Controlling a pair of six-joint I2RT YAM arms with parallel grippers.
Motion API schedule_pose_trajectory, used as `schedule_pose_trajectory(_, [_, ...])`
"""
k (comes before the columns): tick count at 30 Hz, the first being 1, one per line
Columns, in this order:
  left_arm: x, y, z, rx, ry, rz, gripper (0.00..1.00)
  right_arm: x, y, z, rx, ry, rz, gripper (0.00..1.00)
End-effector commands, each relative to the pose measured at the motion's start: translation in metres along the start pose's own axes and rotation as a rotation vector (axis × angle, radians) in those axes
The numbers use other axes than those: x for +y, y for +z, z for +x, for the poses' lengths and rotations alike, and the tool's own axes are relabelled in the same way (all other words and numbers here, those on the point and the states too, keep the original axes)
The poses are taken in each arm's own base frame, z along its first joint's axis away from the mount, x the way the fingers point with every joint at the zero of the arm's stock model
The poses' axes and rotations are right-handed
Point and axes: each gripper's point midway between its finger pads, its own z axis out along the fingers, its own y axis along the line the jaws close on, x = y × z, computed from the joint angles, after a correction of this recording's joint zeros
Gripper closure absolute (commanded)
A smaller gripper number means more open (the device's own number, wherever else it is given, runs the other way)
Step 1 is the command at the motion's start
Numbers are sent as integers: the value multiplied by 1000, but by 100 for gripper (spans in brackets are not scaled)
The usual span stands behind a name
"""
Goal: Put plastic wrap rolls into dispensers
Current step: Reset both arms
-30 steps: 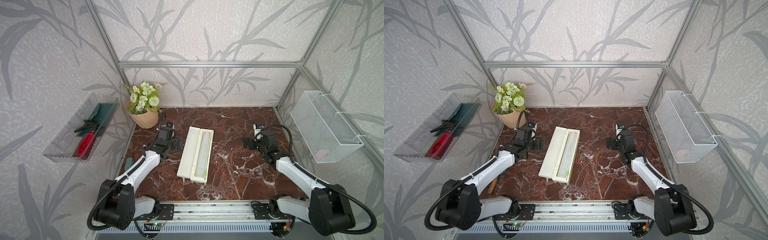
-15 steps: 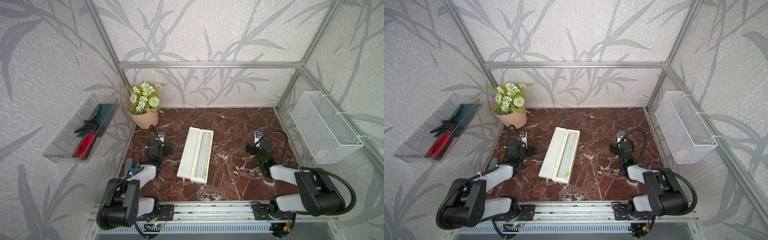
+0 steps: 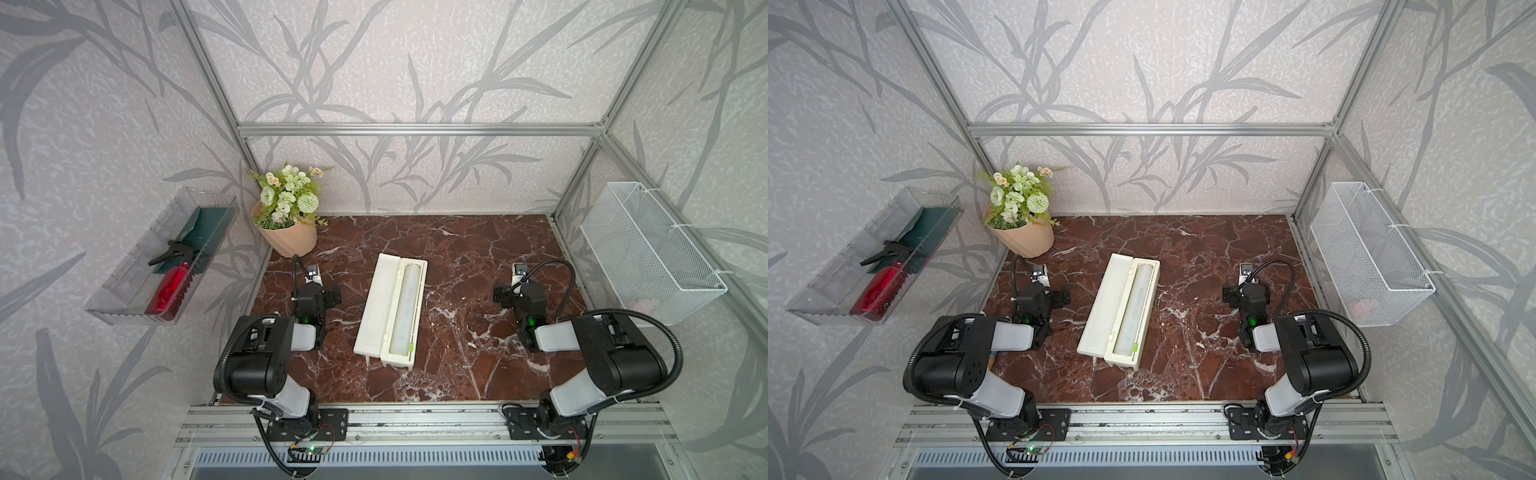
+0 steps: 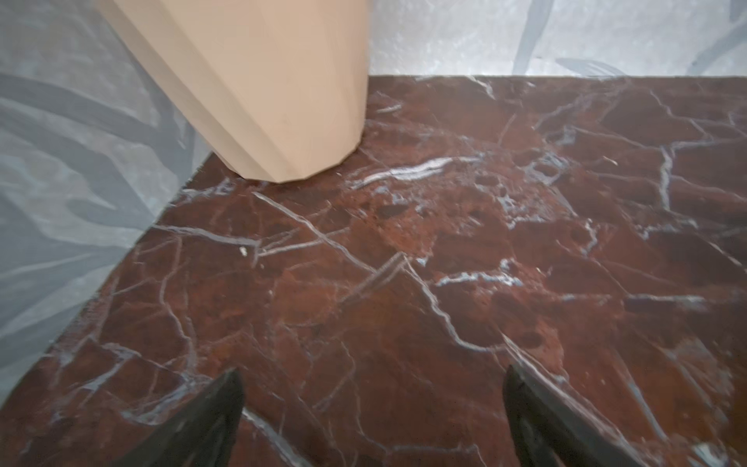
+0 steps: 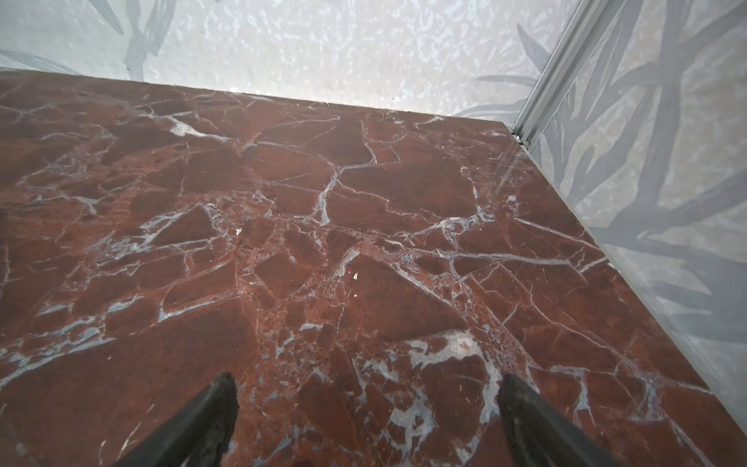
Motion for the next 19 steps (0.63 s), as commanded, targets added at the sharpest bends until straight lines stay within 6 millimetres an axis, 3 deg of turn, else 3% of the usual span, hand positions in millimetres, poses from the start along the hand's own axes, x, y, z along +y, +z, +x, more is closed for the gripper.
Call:
schedule_pose_trajectory(1, [14,-1,-24,-83,-54,-82,1,3,0,-15,-58,5,-20,1])
schedule_pose_trajectory(19, [8,1,-24,-90,-34,-42,1,4,2,-15,-55,-2,-22,1])
